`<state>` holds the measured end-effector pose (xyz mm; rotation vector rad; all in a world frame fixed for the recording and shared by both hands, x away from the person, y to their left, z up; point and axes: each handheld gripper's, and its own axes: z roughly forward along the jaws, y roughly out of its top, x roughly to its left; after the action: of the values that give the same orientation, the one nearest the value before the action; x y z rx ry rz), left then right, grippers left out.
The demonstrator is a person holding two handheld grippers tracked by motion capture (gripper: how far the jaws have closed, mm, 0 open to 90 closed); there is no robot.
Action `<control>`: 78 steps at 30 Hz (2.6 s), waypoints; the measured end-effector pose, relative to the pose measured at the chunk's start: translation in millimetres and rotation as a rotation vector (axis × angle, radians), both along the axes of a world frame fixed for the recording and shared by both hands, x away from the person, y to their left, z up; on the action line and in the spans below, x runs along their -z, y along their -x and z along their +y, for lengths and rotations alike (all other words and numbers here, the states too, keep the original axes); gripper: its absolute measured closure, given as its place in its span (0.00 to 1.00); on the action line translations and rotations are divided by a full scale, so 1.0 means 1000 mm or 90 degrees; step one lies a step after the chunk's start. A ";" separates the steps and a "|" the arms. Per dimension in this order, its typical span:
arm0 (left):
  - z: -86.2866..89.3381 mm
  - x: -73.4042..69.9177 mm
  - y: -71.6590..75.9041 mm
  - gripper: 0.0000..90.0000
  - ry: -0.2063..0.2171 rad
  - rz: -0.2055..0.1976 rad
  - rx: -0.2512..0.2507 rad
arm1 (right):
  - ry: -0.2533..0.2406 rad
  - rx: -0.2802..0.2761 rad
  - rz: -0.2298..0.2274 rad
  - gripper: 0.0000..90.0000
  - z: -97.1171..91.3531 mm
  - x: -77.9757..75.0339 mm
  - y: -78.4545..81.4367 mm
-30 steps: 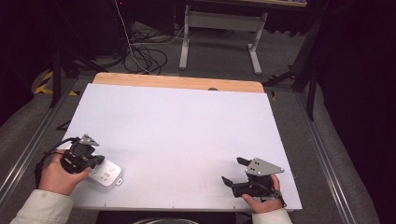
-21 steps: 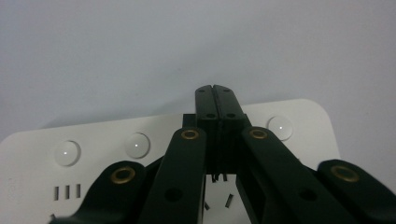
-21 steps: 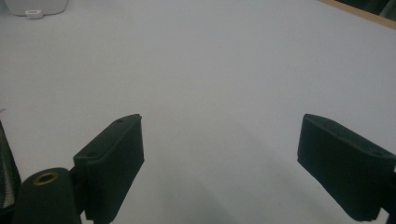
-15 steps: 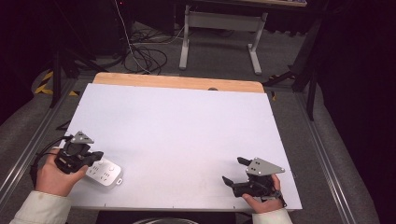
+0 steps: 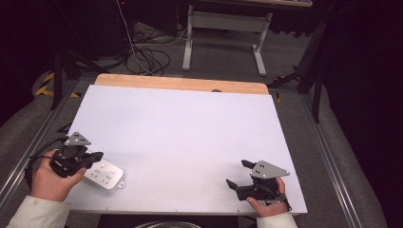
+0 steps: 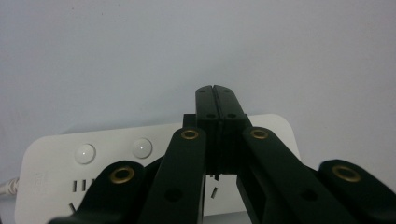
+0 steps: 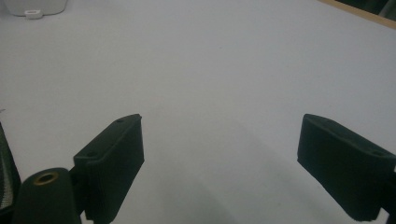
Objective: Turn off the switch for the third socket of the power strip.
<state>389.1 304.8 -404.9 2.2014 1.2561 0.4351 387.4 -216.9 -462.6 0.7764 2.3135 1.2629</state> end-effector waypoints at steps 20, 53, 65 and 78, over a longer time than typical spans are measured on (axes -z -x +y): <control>0.001 -0.012 0.035 0.18 0.138 -0.226 0.064 | -0.003 0.000 -0.004 0.17 -0.001 -0.001 0.001; 0.022 0.057 0.058 0.13 0.156 -0.241 0.065 | -0.008 -0.004 -0.004 0.17 -0.002 -0.002 0.003; 0.021 0.060 0.060 0.14 0.166 -0.246 0.064 | -0.009 -0.004 -0.001 0.17 -0.002 -0.001 0.002; 0.017 0.053 0.064 0.14 0.177 -0.238 0.051 | -0.010 -0.004 -0.001 0.17 -0.002 -0.001 0.001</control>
<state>324.6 322.2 -457.7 1.8258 0.9598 0.5715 385.9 -218.9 -462.0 0.7742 2.3089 1.2844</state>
